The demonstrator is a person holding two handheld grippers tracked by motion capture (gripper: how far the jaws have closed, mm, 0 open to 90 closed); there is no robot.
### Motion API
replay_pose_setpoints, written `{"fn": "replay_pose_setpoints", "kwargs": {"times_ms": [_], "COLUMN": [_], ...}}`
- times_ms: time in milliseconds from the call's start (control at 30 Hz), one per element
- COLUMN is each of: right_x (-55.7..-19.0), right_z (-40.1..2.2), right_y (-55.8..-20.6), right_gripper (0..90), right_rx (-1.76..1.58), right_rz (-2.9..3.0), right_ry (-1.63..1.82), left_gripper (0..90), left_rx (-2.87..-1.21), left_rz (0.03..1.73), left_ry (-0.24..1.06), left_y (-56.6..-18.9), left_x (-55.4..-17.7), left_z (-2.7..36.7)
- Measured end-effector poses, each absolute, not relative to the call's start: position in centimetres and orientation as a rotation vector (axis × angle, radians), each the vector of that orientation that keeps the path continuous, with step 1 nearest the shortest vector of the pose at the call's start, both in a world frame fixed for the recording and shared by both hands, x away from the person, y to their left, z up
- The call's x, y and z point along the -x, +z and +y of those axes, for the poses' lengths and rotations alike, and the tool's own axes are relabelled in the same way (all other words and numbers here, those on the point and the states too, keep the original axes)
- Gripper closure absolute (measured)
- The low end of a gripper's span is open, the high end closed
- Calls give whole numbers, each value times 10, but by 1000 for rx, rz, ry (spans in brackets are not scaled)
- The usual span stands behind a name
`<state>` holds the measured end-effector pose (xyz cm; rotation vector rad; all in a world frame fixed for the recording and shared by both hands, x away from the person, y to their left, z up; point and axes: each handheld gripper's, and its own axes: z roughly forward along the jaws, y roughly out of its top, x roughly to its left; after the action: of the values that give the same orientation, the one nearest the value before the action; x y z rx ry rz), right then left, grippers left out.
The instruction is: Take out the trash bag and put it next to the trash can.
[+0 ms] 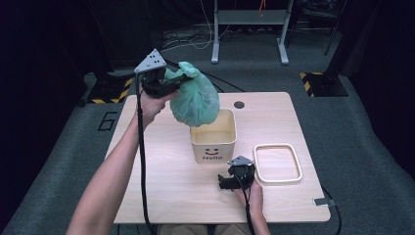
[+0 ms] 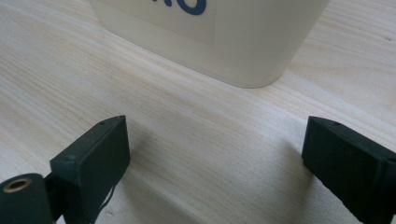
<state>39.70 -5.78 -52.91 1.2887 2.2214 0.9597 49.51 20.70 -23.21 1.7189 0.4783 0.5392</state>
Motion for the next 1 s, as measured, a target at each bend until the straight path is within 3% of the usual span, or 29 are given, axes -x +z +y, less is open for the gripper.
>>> {"fn": "replay_pose_setpoints", "kwargs": {"times_ms": [1000], "right_x": [-397], "right_z": [-58], "right_y": [-529], "right_gripper": [69], "right_rx": [-1288], "right_rz": [2221], "right_ry": [957], "left_gripper": [856], "left_rx": [-1700], "left_rz": [538], "left_ry": [591], "left_y": [-232], "left_x": [-494], "left_z": [244]}}
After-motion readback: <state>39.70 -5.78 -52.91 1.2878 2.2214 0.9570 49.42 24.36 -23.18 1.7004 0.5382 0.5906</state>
